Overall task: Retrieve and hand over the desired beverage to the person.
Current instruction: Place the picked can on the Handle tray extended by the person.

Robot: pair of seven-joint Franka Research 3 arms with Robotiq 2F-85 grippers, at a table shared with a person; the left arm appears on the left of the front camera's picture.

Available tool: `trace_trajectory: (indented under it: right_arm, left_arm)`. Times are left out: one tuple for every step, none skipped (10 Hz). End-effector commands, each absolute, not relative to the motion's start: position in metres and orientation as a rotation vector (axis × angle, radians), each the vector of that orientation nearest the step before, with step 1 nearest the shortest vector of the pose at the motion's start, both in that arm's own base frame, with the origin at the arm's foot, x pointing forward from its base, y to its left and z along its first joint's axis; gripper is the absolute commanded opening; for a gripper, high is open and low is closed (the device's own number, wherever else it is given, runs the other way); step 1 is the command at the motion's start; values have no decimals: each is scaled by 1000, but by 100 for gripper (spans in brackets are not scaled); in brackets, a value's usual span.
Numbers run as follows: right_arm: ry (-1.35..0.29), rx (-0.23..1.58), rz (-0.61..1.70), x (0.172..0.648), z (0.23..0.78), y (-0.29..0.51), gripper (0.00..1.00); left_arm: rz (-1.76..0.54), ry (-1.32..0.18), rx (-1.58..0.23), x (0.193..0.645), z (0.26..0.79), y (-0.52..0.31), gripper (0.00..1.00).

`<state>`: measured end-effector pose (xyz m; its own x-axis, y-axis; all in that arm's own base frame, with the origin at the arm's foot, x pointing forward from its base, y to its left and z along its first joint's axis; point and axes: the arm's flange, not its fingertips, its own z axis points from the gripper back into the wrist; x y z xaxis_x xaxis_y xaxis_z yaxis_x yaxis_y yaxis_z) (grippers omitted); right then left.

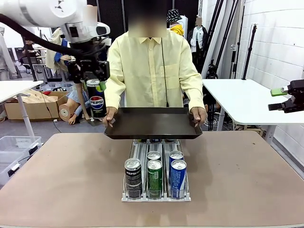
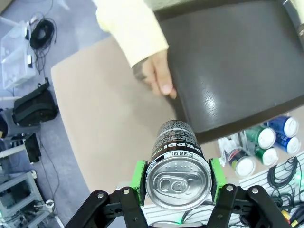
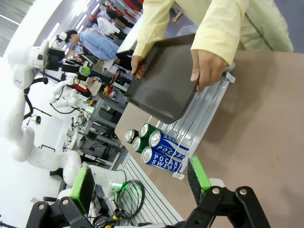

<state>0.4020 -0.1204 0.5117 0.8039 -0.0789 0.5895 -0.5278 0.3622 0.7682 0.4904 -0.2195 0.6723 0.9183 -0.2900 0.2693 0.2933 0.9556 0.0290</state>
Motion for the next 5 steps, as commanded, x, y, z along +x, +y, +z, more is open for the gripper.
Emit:
trace_trajectory:
  right_arm:
    - [-604,1181,321,401,510,-119,100]
    - [-604,1181,321,401,510,-119,100]
    - [-604,1181,321,401,510,-119,100]
    - [-604,1181,321,401,510,-119,100]
    - [-604,1181,321,401,510,-119,100]
  left_arm:
    - [-312,-297,-1,510,688,-240,0]
    - [-338,-289,-8,523,686,-253,0]
    - [-351,-274,-10,534,683,-263,0]
    - [-370,-264,-14,543,681,-272,0]
    - [-386,-264,-22,550,681,-280,0]
